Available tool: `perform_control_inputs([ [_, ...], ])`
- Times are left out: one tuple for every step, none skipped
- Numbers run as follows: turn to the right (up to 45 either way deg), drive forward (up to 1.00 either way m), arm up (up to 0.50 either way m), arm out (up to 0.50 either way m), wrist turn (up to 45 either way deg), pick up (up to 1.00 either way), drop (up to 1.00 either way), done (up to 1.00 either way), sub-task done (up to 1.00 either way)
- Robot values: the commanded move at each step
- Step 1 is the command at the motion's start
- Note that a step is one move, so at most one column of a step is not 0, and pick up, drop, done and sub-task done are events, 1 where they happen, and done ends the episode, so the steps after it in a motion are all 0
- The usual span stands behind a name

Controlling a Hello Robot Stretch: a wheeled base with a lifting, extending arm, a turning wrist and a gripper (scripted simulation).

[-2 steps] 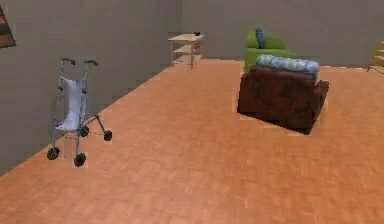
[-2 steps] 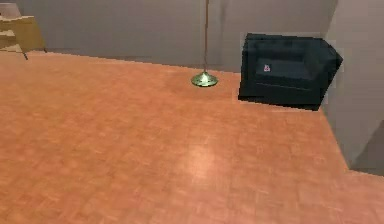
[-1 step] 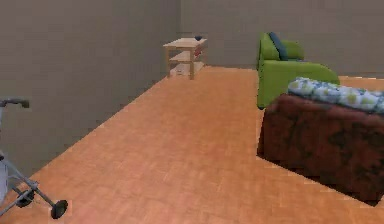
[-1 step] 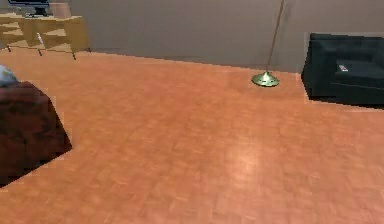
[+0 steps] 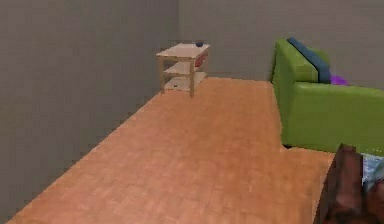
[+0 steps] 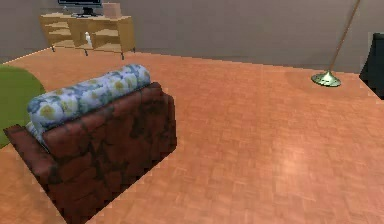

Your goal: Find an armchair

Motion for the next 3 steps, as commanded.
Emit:
perform_control_inputs([
  [-9.0, 0.0, 0.0, 0.0, 0.0, 0.0, 0.0, 0.0, 0.0],
  [0.0, 0.25, 0.0, 0.0, 0.0, 0.0, 0.0, 0.0, 0.0],
  [45.0, 0.0, 0.0, 0.0, 0.0, 0.0, 0.0, 0.0, 0.0],
])
